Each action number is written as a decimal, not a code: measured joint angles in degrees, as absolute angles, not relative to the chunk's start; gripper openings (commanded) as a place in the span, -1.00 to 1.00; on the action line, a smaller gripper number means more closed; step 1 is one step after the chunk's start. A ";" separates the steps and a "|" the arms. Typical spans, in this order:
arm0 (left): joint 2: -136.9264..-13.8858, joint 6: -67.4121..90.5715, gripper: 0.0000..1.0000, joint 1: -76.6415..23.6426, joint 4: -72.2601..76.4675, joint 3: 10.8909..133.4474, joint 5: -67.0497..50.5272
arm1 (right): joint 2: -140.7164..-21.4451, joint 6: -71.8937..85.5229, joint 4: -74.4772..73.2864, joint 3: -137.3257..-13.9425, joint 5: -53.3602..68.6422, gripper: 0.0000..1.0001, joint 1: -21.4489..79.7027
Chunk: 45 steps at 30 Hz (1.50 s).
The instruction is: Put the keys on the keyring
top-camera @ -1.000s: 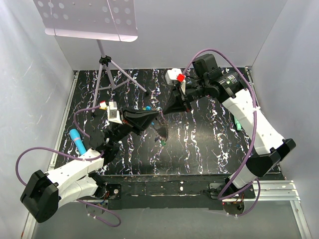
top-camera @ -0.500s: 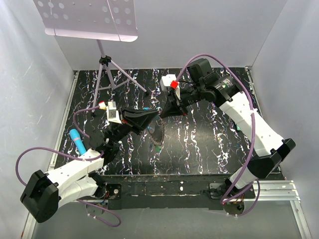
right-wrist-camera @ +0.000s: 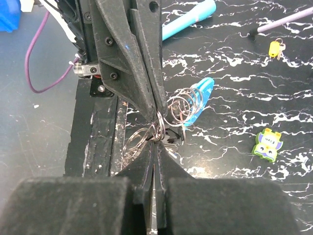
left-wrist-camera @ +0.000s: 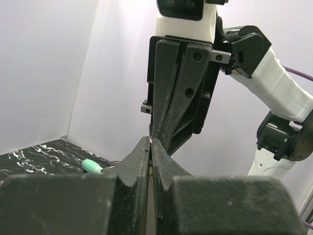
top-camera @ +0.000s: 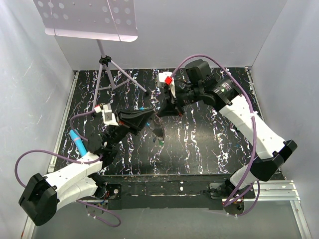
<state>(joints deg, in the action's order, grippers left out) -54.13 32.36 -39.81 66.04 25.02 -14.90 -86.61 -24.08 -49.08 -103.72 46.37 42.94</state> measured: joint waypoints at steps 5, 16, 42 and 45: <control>-53.67 32.01 -1.00 -39.81 66.32 23.59 -13.93 | -86.61 -21.06 -48.66 -103.31 45.52 -0.97 42.30; -54.02 31.83 -1.00 -39.51 66.30 22.44 -15.88 | -85.93 -22.26 -47.97 -102.13 49.91 -0.09 40.88; -54.26 33.21 -1.00 -38.30 66.52 22.46 -19.35 | -85.86 -27.24 -50.72 -104.47 50.96 -0.29 40.56; -54.26 33.47 -1.00 -38.30 66.61 22.46 -19.53 | -86.46 -27.46 -50.94 -104.47 50.94 -0.29 40.56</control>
<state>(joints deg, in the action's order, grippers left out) -54.26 33.47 -38.30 66.61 22.46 -19.53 -86.46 -27.46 -50.94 -104.47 50.94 40.56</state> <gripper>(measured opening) 0.016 0.358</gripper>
